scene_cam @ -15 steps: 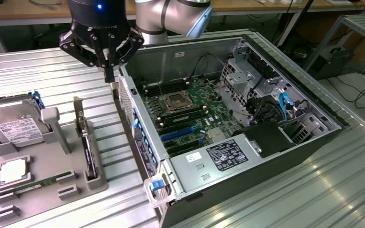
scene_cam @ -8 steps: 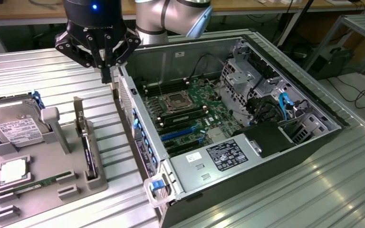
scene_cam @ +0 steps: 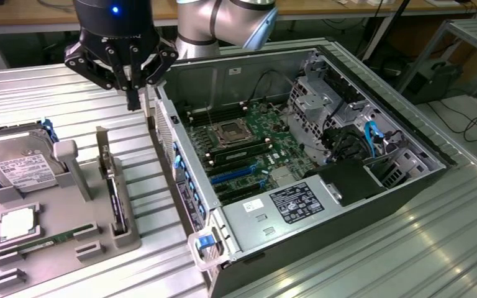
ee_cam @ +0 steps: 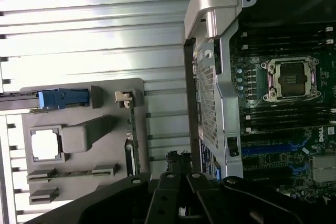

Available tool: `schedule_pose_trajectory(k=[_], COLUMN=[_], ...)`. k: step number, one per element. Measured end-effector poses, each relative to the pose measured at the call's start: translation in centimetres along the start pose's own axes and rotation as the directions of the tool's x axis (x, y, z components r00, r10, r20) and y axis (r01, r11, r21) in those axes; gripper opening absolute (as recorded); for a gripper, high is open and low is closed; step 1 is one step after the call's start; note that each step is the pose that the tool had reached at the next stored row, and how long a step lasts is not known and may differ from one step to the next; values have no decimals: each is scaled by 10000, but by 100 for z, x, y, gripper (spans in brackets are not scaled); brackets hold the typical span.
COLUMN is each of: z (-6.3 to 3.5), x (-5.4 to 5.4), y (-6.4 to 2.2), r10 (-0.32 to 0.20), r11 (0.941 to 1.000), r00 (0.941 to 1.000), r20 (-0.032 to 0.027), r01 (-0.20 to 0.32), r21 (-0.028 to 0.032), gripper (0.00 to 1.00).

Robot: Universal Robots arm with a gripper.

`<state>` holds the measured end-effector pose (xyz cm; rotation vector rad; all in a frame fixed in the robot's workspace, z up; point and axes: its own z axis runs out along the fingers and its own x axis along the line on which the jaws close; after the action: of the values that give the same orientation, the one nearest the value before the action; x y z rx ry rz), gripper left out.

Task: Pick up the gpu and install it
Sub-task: 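Reach for the gpu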

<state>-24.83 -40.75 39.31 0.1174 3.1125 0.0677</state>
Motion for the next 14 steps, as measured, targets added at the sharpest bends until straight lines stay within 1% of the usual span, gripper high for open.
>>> schedule_pose_trajectory(k=[14], z=[-4], x=[118], y=[-23], r10=[0], r11=[10000], r00=[10000], r20=[0], r01=[0], r21=[0], gripper=[11])
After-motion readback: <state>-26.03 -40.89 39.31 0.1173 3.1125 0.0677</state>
